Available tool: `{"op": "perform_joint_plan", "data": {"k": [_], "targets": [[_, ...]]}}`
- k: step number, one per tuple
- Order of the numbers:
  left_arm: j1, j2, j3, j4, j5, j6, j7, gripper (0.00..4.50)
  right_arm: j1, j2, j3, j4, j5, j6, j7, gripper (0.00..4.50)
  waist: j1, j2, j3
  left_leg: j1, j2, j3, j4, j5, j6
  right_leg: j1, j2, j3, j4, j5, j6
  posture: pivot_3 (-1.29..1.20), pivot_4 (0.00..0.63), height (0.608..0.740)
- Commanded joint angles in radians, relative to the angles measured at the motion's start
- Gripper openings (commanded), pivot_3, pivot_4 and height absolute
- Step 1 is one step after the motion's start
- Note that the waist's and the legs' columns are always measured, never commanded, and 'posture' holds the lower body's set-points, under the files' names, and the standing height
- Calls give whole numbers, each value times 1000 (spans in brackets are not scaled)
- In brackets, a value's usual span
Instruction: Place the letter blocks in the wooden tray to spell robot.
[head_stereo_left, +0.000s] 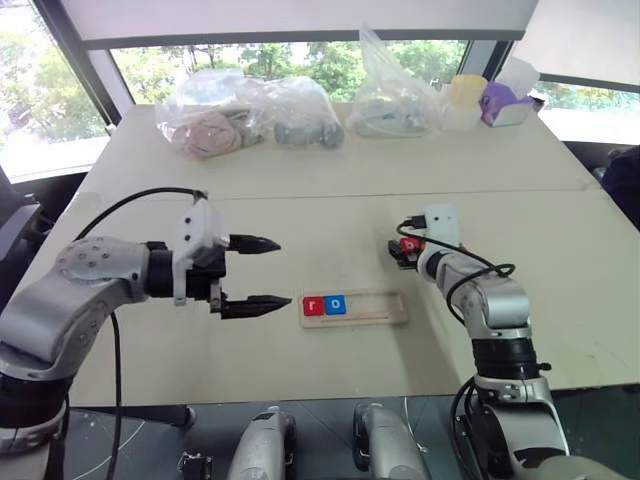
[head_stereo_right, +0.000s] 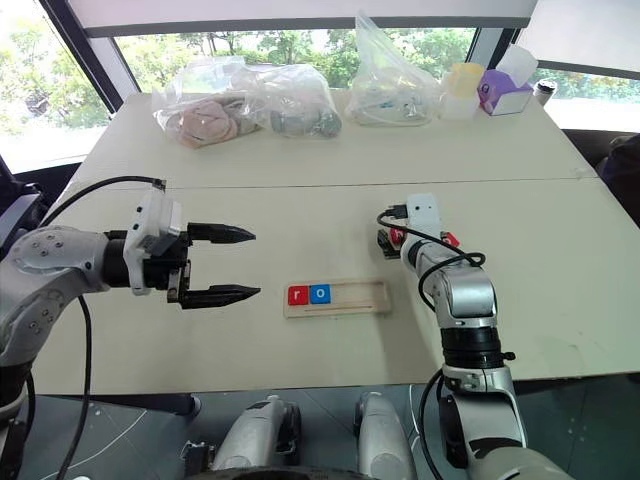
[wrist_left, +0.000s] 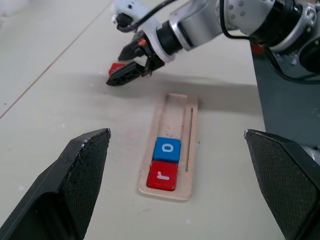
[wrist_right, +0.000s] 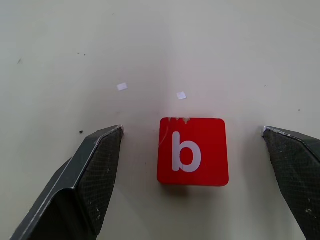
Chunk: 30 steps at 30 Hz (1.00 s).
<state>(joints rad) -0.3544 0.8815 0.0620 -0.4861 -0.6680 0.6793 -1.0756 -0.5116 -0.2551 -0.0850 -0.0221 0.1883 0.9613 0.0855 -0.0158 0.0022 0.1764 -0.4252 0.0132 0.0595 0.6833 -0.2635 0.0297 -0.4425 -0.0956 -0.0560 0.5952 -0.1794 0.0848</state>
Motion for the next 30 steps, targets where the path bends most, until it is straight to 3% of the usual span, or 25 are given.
{"op": "perform_joint_plan", "data": {"k": [1,3,8,12,19,24,30], "targets": [[-9,7,13,-1,1,-26,-8,4495,24,19,20,-43,4,35,9,4242,0,0,0,0,0,0,0,0,0,0,0,0,0,0,0,0,150,740],[-18,-1,14,8,1,-27,-2,4500,27,24,22,-51,5,41,10,3634,0,0,0,0,0,0,0,0,0,0,0,0,0,0,0,0,150,740],[-38,-27,16,18,-15,-19,15,4500,14,25,13,-52,-5,40,10,1163,-2,0,0,0,0,0,0,0,0,0,0,0,0,0,0,0,150,740],[-49,-44,13,25,-23,-14,18,4500,19,-16,-9,-133,6,97,26,1181,-1,0,0,0,0,0,0,0,0,0,0,0,0,0,0,0,150,740],[-64,-80,-3,58,-47,-5,7,4500,146,-82,-143,-536,103,421,81,1181,8,1,1,-2,0,0,-1,0,0,-1,-1,0,-1,-1,1,0,150,740],[-81,-92,-38,83,-24,-27,-20,4500,257,-28,-239,-781,100,634,66,1181,5,0,1,-1,0,0,-1,0,0,-1,-1,0,-1,-1,1,0,150,740],[-106,-98,-52,117,-10,-43,-42,4500,342,22,-248,-843,89,653,50,1181,2,1,1,-1,1,0,-1,0,-1,-2,-1,0,-1,-1,1,0,150,740]]}}
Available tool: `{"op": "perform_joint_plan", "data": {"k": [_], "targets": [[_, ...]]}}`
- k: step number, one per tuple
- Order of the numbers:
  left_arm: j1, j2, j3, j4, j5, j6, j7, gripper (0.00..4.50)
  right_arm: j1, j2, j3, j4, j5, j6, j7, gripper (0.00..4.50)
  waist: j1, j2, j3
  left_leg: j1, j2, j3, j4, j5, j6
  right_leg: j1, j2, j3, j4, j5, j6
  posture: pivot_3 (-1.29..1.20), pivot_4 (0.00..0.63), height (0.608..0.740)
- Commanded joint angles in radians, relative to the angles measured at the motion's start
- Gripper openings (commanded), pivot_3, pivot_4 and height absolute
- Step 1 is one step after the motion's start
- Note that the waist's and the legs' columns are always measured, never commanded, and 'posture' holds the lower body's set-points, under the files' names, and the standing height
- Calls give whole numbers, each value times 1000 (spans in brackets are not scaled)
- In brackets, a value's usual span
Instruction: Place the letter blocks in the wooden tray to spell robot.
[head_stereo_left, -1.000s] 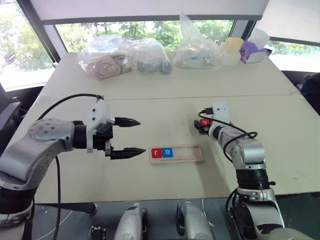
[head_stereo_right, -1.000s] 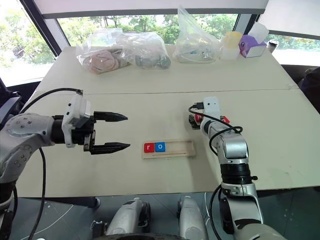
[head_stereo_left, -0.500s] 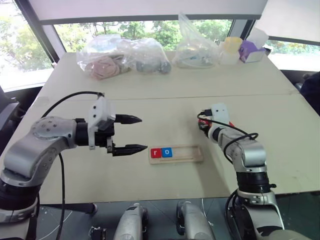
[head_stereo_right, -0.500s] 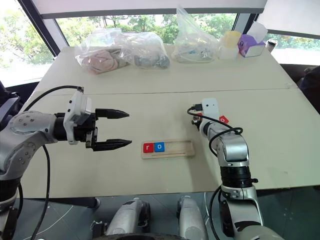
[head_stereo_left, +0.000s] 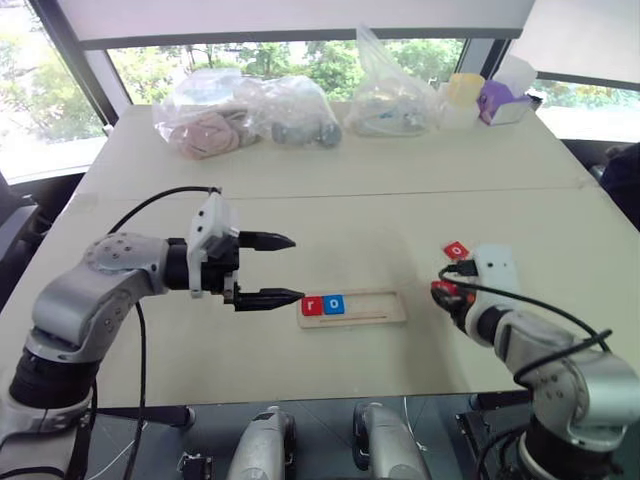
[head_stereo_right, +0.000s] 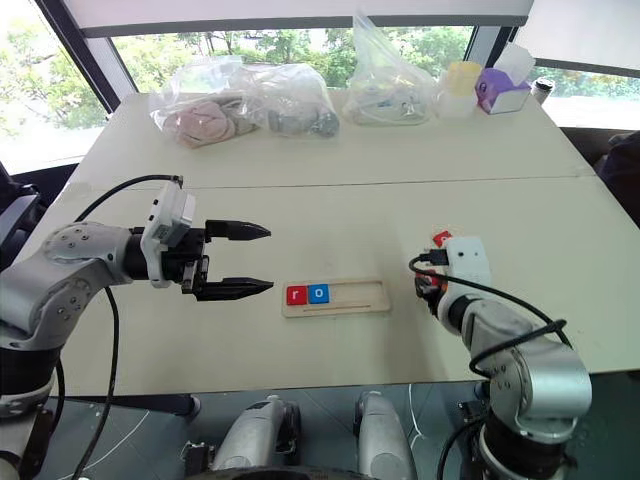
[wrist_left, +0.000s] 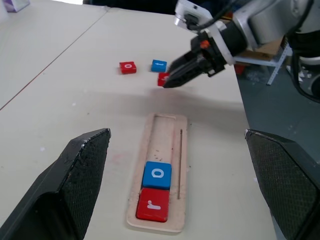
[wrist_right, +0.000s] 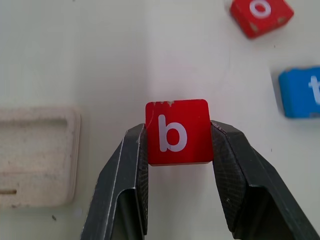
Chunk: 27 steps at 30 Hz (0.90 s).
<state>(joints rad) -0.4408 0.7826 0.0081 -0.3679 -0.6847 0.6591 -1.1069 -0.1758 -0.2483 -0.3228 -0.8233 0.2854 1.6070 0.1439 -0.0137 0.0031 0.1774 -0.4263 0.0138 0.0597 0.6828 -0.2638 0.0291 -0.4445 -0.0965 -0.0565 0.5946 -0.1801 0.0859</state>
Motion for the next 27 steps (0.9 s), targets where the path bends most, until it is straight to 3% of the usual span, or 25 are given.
{"op": "perform_joint_plan", "data": {"k": [1,11,16,18,22,27], "targets": [[-23,1,0,1,8,-24,-13,4500,10,21,-10,-41,-11,7,-11,1181,0,0,0,0,0,0,0,0,0,0,0,0,0,0,0,0,150,740],[-23,-7,3,-3,28,-33,4,4500,47,71,11,-24,-39,7,-46,1181,1,0,0,-1,0,0,-1,0,0,-1,-1,0,-1,0,-1,0,150,740],[-19,-17,2,-10,37,-38,22,4500,41,58,11,-35,-24,7,-26,3686,2,0,0,-1,0,0,-1,0,0,-1,-1,0,-1,0,-1,0,150,740],[-19,-21,0,-11,42,-40,30,4500,33,31,10,-41,-5,7,2,4392,3,0,0,-1,0,0,-1,0,-1,-1,-1,0,-2,0,0,0,150,740],[-20,-26,0,-15,41,-37,31,4500,-17,-242,42,-54,116,-5,207,4392,1,1,3,-2,-2,2,-1,0,0,-1,-3,0,-3,0,0,0,150,740],[-24,-27,-1,-10,47,-43,28,4500,2,-636,74,50,218,-268,545,4392,3,-1,6,-2,-1,1,-3,0,0,-1,-3,-1,-6,-2,2,0,150,740]]}}
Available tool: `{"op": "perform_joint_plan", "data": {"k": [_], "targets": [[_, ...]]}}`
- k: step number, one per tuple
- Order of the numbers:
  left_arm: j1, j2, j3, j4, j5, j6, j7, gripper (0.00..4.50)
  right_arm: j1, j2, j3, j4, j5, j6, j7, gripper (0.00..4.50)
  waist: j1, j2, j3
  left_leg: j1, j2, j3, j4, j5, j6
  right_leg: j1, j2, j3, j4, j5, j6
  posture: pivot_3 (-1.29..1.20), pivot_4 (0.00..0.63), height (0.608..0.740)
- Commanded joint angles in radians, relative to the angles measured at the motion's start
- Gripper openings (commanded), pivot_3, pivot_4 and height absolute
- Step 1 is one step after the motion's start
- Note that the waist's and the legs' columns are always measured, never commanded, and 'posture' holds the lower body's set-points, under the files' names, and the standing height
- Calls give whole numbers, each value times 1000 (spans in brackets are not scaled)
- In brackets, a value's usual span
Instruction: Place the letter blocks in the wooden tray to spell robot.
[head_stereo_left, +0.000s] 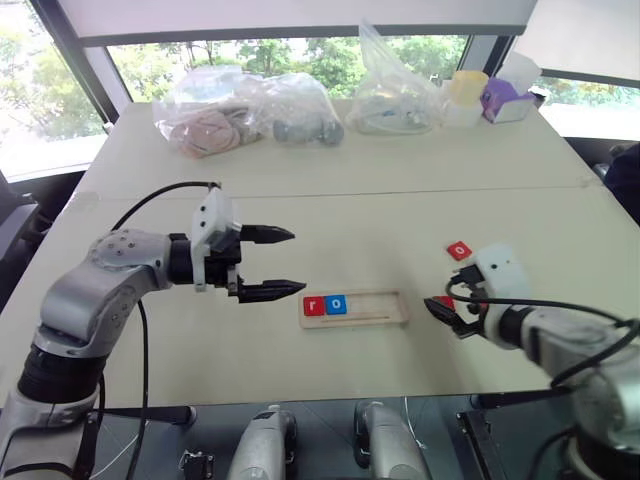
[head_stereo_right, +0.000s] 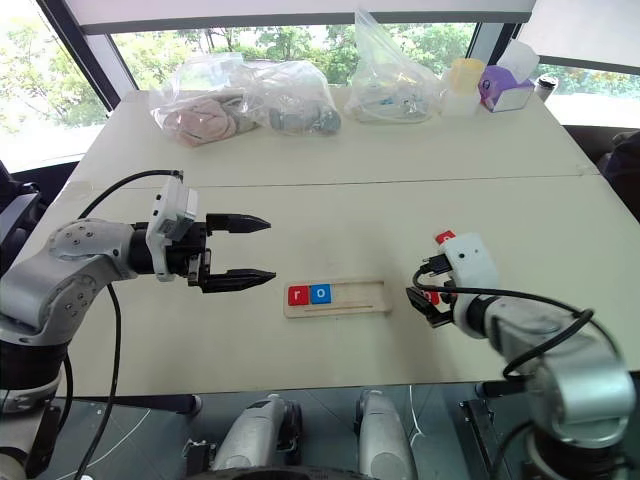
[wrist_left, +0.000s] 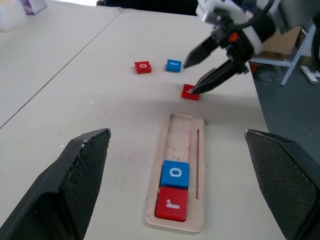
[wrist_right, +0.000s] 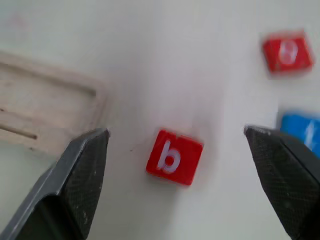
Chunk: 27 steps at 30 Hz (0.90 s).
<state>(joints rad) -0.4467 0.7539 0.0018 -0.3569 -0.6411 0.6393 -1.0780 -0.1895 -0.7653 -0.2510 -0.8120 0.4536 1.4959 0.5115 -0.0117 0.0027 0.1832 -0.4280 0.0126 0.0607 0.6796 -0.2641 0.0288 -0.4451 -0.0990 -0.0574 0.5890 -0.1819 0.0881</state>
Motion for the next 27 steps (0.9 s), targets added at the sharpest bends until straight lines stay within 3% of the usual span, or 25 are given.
{"op": "perform_joint_plan", "data": {"k": [1,6,11,19,27], "targets": [[-20,0,3,-19,7,-27,-1,4500,43,-189,10,72,46,-265,269,4392,1,-1,1,0,0,0,-1,0,0,1,1,0,-1,0,0,0,150,740],[-23,-2,0,-20,15,-35,3,4500,148,-345,68,268,-34,-710,538,4392,2,-5,3,0,0,-1,-2,0,0,3,2,-1,-6,0,1,0,150,740],[-24,-8,1,-34,16,-32,17,4500,99,-322,175,528,-110,-1009,660,4392,2,-9,5,0,0,1,1,0,0,4,1,0,-8,0,1,0,150,740],[-9,-6,4,-59,11,-22,37,4500,-11,-277,278,751,-199,-1200,717,4392,6,-9,6,0,0,1,1,0,0,3,1,0,-4,3,-3,0,150,740],[-12,-1,3,-59,13,-21,42,4500,-99,-212,330,904,-232,-1255,757,4392,8,-9,6,0,0,1,2,0,0,4,2,0,-3,3,-3,0,150,740]]}}
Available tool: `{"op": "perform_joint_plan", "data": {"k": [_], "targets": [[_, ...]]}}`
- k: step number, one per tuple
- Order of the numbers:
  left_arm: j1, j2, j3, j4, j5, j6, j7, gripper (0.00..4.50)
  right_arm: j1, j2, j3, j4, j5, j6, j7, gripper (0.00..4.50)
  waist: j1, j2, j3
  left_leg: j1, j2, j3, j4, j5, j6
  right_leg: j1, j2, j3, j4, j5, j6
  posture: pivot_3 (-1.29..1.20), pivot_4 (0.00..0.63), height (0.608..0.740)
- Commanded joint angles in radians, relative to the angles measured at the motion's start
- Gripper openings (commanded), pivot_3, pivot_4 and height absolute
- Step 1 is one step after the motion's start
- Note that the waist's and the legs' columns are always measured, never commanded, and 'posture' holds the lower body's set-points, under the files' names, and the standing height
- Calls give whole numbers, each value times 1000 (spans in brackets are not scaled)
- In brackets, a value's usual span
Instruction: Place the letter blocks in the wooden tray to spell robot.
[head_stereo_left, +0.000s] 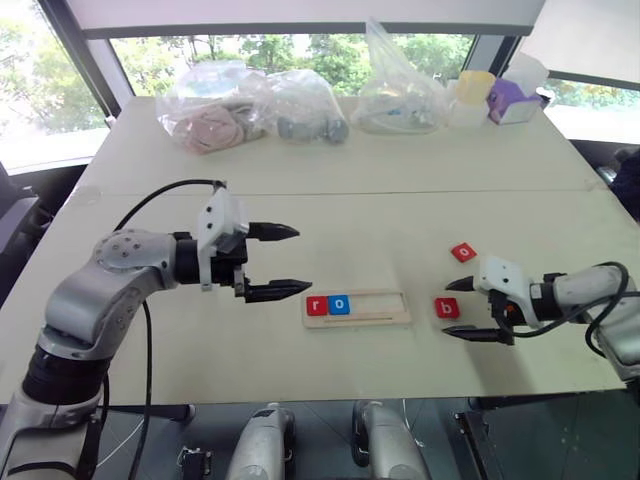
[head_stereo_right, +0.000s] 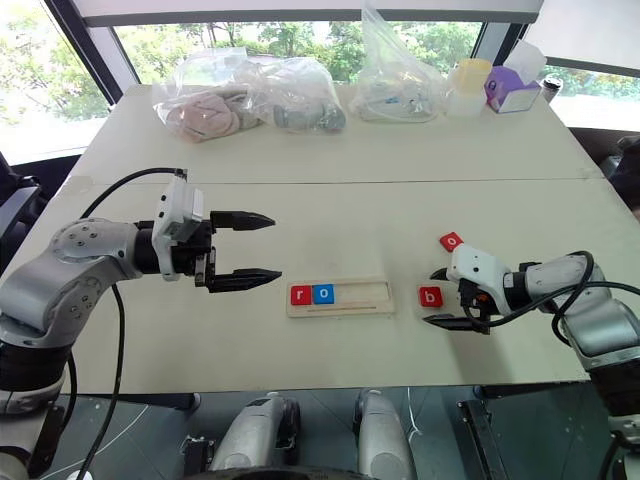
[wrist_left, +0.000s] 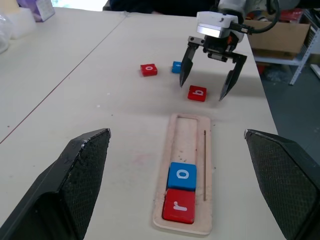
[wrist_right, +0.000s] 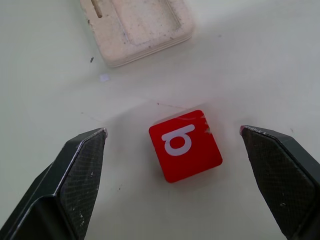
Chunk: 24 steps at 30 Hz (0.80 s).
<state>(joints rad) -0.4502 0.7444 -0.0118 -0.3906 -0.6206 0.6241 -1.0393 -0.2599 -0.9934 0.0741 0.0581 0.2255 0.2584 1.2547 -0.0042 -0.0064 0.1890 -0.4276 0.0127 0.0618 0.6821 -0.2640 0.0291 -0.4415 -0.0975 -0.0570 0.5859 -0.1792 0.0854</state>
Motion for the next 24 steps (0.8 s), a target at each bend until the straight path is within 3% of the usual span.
{"op": "perform_joint_plan", "data": {"k": [1,15,18,22,24], "targets": [[-8,8,16,-25,-7,-6,3,4500,-38,24,9,49,-9,-22,19,4392,0,0,0,0,0,0,0,0,0,0,0,0,0,0,0,0,150,740],[-7,21,20,-32,-3,-7,8,4500,-76,33,55,241,-99,-167,73,4392,9,-1,-1,4,0,0,2,0,0,4,0,0,2,0,0,0,150,740],[-9,21,17,-30,1,-12,8,4500,-80,35,55,253,-101,-179,77,3560,14,-1,-1,6,0,0,2,0,0,6,0,0,2,0,0,0,150,740],[-16,19,11,-25,4,-16,9,4500,-77,28,61,258,-116,-201,84,1645,17,-2,-1,7,0,0,2,0,0,7,0,0,2,0,0,0,150,740],[-18,18,9,-23,5,-17,9,4500,-75,24,58,258,-122,-207,82,1166,17,-2,-1,7,0,0,2,0,0,7,0,0,2,0,0,0,150,740]]}}
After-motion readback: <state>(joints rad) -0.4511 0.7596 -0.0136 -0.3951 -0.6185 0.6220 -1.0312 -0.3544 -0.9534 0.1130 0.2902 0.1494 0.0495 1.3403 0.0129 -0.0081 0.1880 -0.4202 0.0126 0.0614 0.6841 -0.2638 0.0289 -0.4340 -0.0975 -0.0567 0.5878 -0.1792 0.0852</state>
